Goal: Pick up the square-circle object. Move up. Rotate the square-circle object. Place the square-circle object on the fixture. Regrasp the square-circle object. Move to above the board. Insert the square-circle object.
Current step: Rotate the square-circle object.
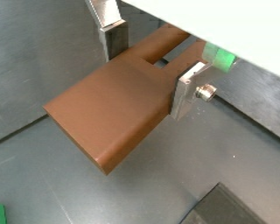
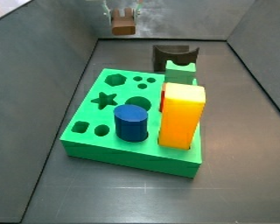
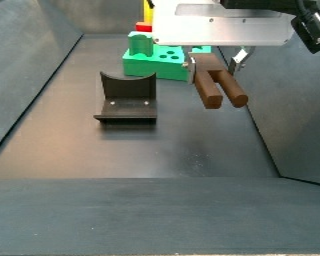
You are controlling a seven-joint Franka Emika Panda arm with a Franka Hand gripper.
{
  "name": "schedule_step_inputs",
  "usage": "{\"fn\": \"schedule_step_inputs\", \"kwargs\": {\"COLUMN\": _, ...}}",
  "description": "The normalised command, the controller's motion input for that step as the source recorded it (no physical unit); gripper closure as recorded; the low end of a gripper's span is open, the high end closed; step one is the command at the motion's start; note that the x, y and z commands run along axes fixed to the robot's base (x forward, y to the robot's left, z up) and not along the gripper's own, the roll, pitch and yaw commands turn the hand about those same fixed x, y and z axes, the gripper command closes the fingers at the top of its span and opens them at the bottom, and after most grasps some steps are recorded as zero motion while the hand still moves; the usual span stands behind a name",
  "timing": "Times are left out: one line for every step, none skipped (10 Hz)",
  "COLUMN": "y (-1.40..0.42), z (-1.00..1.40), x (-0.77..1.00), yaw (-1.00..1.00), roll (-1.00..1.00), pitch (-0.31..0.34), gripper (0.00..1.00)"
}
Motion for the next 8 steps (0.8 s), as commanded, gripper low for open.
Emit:
{"fn": "schedule_step_inputs", "kwargs": {"y": 0.02, "z": 0.0, "x": 0.0, "yaw": -0.24, "roll": -0.04, "pitch": -0.013, "gripper": 1.0}}
{"fn": "schedule_step_inputs", "kwargs": {"y": 0.0, "z": -1.0, "x": 0.0, "yaw": 0.0, "roll": 0.0, "pitch": 0.0, "gripper": 1.0}}
{"fn": "schedule_step_inputs", "kwargs": {"y": 0.0, "z": -1.0, "x": 0.0, "yaw": 0.03, "roll": 0.0, "pitch": -0.002, "gripper": 1.0}}
{"fn": "schedule_step_inputs", "kwargs": {"y": 0.0, "z": -1.0, "x": 0.02, "yaw": 0.03, "roll": 0.0, "pitch": -0.024, "gripper": 1.0}}
{"fn": "schedule_step_inputs", "kwargs": {"y": 0.0, "z": -1.0, "x": 0.02, "yaw": 0.03, "roll": -0.01, "pitch": -0.027, "gripper": 1.0}}
{"fn": "schedule_step_inputs", "kwargs": {"y": 0.0, "z": -1.0, "x": 0.03, "yaw": 0.02, "roll": -0.03, "pitch": -0.029, "gripper": 1.0}}
{"fn": "schedule_step_inputs", "kwargs": {"y": 0.0, "z": -1.0, "x": 0.04, "yaw": 0.01, "roll": -0.04, "pitch": -0.031, "gripper": 1.0}}
{"fn": "schedule_step_inputs", "kwargs": {"y": 0.0, "z": -0.88, "x": 0.05, "yaw": 0.01, "roll": -0.06, "pitch": -0.027, "gripper": 1.0}}
